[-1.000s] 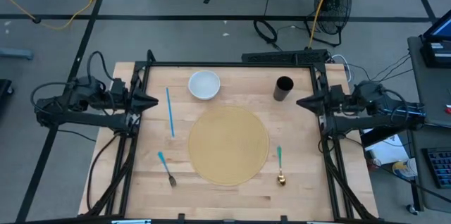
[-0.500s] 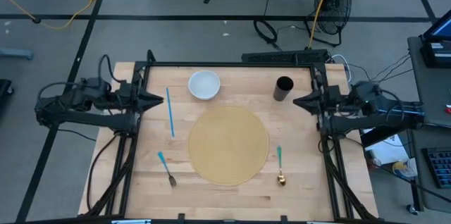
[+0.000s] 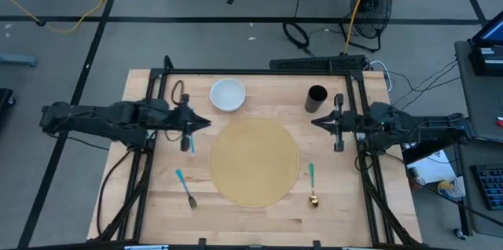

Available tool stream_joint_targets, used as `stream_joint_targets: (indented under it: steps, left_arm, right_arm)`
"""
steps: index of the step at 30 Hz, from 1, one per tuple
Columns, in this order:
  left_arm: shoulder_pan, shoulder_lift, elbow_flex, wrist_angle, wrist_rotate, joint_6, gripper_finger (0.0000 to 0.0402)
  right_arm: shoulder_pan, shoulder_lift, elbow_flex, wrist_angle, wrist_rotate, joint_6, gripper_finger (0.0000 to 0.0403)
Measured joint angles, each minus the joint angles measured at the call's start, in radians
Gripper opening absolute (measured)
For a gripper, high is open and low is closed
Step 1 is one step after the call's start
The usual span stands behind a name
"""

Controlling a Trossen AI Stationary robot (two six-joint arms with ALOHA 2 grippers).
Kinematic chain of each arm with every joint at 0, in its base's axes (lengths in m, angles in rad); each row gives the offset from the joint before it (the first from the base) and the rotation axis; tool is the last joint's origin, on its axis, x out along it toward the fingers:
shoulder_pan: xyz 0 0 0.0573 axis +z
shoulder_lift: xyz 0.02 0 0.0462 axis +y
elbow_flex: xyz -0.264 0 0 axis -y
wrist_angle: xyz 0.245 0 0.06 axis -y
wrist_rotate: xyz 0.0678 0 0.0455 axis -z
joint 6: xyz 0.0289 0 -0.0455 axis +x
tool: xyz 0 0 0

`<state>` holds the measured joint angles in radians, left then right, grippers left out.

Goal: Pick & Place Utensil
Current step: Put the white bowl on the brown mat

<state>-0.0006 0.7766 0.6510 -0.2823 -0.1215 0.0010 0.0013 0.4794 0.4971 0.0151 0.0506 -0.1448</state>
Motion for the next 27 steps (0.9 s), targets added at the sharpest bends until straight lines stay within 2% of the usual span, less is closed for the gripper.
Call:
stream_joint_targets:
  steps: [2, 4, 6, 7, 13, 18, 21, 27]
  left_arm:
    - [0.0, 0.033, 0.0, -0.008, -0.069, -0.001, 0.0042]
    - [0.017, 0.055, 0.004, -0.009, -0.2, -0.014, 0.0042]
    - [0.061, 0.077, 0.028, -0.007, -0.324, -0.059, 0.0042]
    - [0.092, 0.09, 0.044, -0.006, -0.345, -0.075, 0.0043]
    - [0.279, 0.188, 0.152, 0.0, -0.197, -0.112, 0.0092]
    - [0.413, 0.329, 0.227, -0.033, -0.192, -0.099, 0.0152]
    - [0.504, 0.4, 0.282, -0.082, -0.183, -0.12, 0.0174]
    - [0.687, 0.548, 0.423, -0.263, 0.067, -0.169, 0.0182]
  right_arm:
    - [0.0, 0.007, -0.022, 0.009, -0.001, 0.04, 0.0009]
    - [0.0, 0.014, -0.038, 0.024, 0.01, 0.075, 0.0009]
    - [0.0, 0.02, -0.046, 0.035, 0.044, 0.085, 0.0012]
    - [0.0, 0.023, -0.047, 0.041, 0.054, 0.095, 0.0015]
    - [0.001, 0.045, -0.047, 0.068, 0.05, 0.151, 0.0059]
    - [0.002, 0.069, -0.047, 0.083, 0.05, 0.183, 0.0108]
    - [0.002, 0.076, -0.047, 0.102, 0.048, 0.195, 0.0131]
    - [0.007, 0.077, -0.047, 0.174, -0.054, 0.258, 0.0155]
